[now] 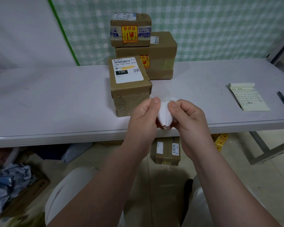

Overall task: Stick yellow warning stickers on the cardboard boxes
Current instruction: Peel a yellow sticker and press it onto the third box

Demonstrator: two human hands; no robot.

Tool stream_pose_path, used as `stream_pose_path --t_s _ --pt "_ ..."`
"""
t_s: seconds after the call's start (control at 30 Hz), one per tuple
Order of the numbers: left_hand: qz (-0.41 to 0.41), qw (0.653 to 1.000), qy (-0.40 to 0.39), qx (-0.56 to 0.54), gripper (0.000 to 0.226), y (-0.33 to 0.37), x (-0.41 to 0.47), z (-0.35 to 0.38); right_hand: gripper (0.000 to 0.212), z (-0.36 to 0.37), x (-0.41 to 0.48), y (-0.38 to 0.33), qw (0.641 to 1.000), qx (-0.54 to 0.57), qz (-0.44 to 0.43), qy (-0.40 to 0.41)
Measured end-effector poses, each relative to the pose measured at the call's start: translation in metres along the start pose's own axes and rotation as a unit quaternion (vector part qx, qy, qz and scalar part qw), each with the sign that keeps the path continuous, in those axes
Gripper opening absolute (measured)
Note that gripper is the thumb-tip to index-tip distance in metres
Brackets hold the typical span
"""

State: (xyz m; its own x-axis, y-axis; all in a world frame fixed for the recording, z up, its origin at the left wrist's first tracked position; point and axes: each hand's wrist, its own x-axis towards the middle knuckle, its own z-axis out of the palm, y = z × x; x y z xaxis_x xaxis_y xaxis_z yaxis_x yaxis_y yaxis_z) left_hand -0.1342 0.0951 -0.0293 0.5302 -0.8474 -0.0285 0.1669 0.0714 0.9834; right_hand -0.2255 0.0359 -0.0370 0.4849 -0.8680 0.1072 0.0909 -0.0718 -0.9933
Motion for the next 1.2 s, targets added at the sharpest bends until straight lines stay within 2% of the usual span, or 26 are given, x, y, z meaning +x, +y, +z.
stream_pose_path --t_s 0.27,0.37,0.5,0.63,0.73,0.8,0.87,0.93,1.0,1.13,1.2 --pt "-0.009 0.994 0.028 -0.107 0.032 0.003 0.000 0.004 0.027 0.008 -0.003 -0.003 0.993 0.106 0.045 0.037" --pt "-0.008 0.997 0.033 -0.064 0.031 0.003 0.000 0.002 0.028 0.005 -0.003 -0.005 0.995 0.078 0.059 0.016" --pt "0.002 0.999 0.033 -0.009 0.033 0.003 0.002 -0.002 0.026 0.001 -0.006 -0.012 0.997 0.035 0.041 -0.059" --pt "-0.031 0.997 0.026 -0.066 0.032 0.008 0.002 -0.002 0.024 -0.002 -0.007 -0.012 0.997 0.016 0.029 -0.063" --pt "-0.066 0.985 0.005 -0.157 0.033 0.014 -0.001 -0.001 0.023 -0.003 -0.005 -0.012 0.998 0.007 0.027 -0.055" --pt "-0.075 0.985 -0.021 -0.155 0.043 0.017 -0.002 0.000 0.024 -0.004 -0.004 -0.011 0.999 0.003 0.021 -0.042" --pt "-0.053 0.992 -0.054 -0.102 0.046 0.015 -0.003 -0.001 0.030 -0.004 -0.003 -0.009 0.999 0.002 0.016 -0.030" --pt "-0.011 0.997 -0.077 -0.003 0.038 0.010 -0.003 -0.003 0.030 -0.003 -0.004 -0.008 1.000 -0.003 0.010 -0.020" --pt "0.013 0.995 -0.088 0.045 0.031 0.007 -0.002 -0.004 0.031 -0.003 -0.004 -0.009 1.000 -0.012 0.000 -0.015" --pt "0.003 0.991 -0.134 -0.010 0.035 0.008 -0.002 -0.007 0.034 -0.004 -0.005 -0.011 0.998 0.039 0.004 -0.046" --pt "-0.024 0.986 -0.153 -0.059 0.026 0.009 -0.003 -0.008 0.031 -0.003 -0.005 -0.012 0.991 0.104 0.024 -0.077"
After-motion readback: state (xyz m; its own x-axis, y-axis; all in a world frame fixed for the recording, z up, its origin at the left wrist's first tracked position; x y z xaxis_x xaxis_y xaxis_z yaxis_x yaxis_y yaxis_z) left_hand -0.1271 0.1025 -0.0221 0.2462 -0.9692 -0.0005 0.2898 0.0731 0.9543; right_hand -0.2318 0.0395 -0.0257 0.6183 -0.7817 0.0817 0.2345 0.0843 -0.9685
